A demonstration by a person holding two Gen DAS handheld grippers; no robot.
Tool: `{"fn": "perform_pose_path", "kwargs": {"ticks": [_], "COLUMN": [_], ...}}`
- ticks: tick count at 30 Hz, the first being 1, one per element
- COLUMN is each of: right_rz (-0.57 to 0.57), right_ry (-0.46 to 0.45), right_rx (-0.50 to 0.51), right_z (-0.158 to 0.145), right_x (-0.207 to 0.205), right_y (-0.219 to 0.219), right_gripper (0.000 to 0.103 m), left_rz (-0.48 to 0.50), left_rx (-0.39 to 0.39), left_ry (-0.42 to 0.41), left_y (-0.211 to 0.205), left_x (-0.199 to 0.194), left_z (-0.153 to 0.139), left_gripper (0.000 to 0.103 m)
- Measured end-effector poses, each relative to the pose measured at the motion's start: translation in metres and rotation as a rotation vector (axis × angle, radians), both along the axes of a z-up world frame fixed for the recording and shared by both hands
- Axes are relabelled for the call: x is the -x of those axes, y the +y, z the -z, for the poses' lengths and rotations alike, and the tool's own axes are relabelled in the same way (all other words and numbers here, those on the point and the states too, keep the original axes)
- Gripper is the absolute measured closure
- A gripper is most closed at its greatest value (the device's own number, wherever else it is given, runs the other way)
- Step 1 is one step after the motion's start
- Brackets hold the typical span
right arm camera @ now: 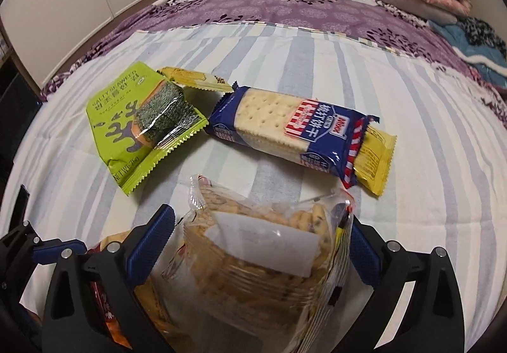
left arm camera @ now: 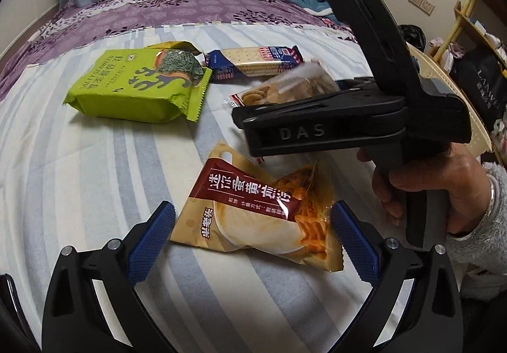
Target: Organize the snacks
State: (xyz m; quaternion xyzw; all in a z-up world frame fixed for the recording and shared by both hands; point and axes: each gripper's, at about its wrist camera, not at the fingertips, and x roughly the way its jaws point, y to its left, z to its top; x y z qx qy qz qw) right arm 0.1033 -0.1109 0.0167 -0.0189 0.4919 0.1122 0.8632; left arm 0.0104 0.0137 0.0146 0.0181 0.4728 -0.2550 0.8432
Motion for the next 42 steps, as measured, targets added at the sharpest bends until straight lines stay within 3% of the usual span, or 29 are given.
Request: {"fn": "perform_pose_path", "kwargs": {"ticks": [13, 22, 28, 42], "right_rz": [-0.012, -0.01, 0.004, 0.005], "right_ry": [-0.034, -0.039, -0.03, -0.027], "right_rx": [-0.028, -0.106, -0.136, -0.169], "right_z": [-0.002, -0.011, -0.01, -0.007], "right_x": [0.005, 0.008, 0.008, 0.006], "right_y": [-0.006, -0.021, -0.031, -0.038], "right_gripper": [0.005, 0.033, 0.034, 0.034], "left_rz": [-0.007, 0.0, 0.019, 0.059], "left_rx": [0.017, 0.023, 0.055, -0.051], "left_ry": [0.018, 0.021, 0.04, 0.043], "left_y": [-0.001, 0.001, -0.004, -0.026], "left_x": [-0.001, 0.001, 0.0, -0.005], "left_z": [0.001, -0.003, -0.004, 0.003], "left_gripper": [0.003, 0.003, 0.003, 0.003]}}
